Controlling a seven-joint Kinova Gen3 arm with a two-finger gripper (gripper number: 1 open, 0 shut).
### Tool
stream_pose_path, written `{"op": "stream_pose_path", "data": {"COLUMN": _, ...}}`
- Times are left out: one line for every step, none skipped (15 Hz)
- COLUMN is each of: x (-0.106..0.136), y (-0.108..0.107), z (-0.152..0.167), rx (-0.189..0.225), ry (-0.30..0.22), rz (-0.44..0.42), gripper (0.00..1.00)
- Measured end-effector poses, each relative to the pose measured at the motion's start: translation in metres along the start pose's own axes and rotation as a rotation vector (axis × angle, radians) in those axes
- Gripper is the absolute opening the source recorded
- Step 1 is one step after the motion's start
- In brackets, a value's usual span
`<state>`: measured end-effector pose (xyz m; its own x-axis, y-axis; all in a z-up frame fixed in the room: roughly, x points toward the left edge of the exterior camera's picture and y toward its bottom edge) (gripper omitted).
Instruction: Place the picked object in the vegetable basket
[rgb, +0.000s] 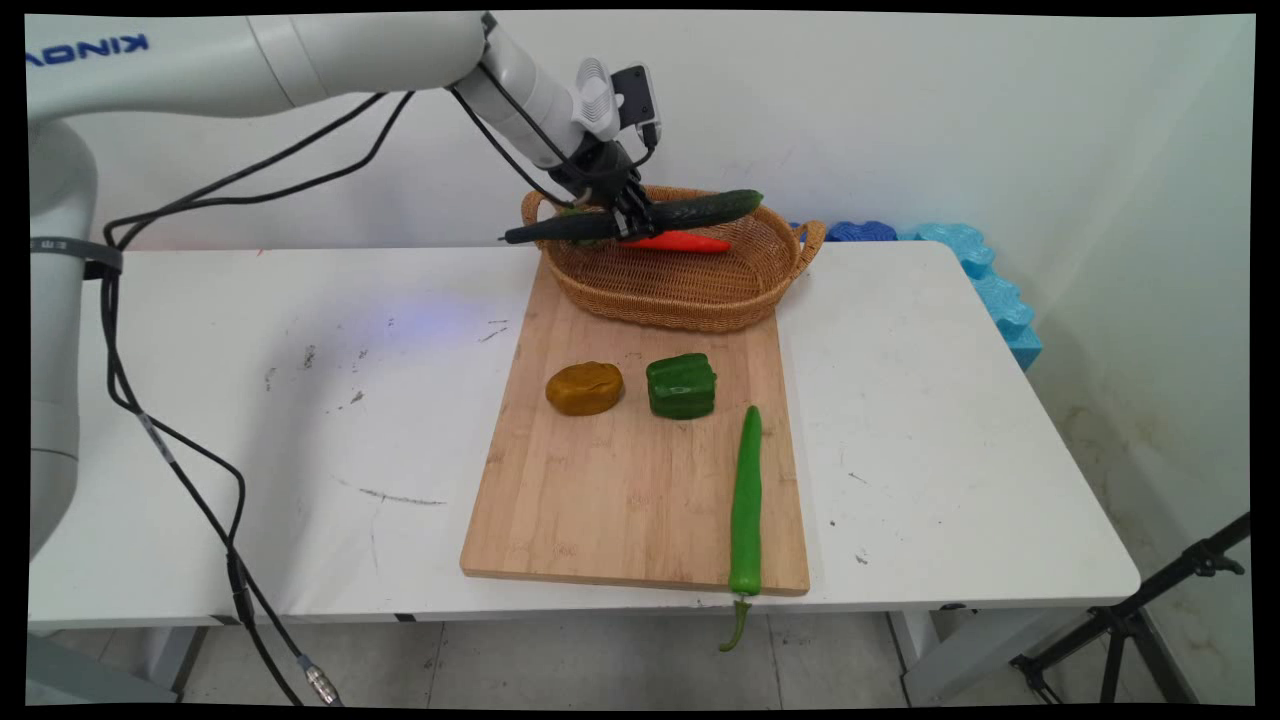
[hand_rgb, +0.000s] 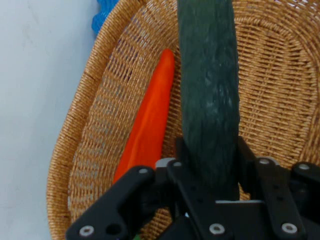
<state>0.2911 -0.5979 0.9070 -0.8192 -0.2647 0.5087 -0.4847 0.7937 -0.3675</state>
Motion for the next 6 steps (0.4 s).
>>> {"op": "stream_pose_path", "data": {"x": -0.001, "y": -0.001, "z": 0.004, "rx": -0.001, "ry": -0.001, "rz": -0.006, "gripper": 0.00}}
{"op": "stream_pose_path", "data": {"x": -0.002, "y": -0.002, "z": 0.009, "rx": -0.003, "ry": -0.001, "rz": -0.012, "gripper": 1.00}}
{"op": "stream_pose_path", "data": {"x": -0.003, "y": -0.002, "z": 0.013, "rx": -0.005, "ry": -0.001, "rz": -0.017, "gripper": 1.00}}
{"op": "stream_pose_path", "data": {"x": -0.004, "y": -0.002, "z": 0.017, "rx": -0.007, "ry": -0.001, "rz": -0.021, "gripper": 1.00}}
{"op": "stream_pose_path", "data": {"x": -0.005, "y": -0.002, "z": 0.020, "rx": -0.010, "ry": 0.000, "rz": -0.024, "gripper": 1.00}}
{"op": "stream_pose_path", "data": {"x": -0.006, "y": -0.002, "z": 0.023, "rx": -0.012, "ry": 0.002, "rz": -0.027, "gripper": 1.00}}
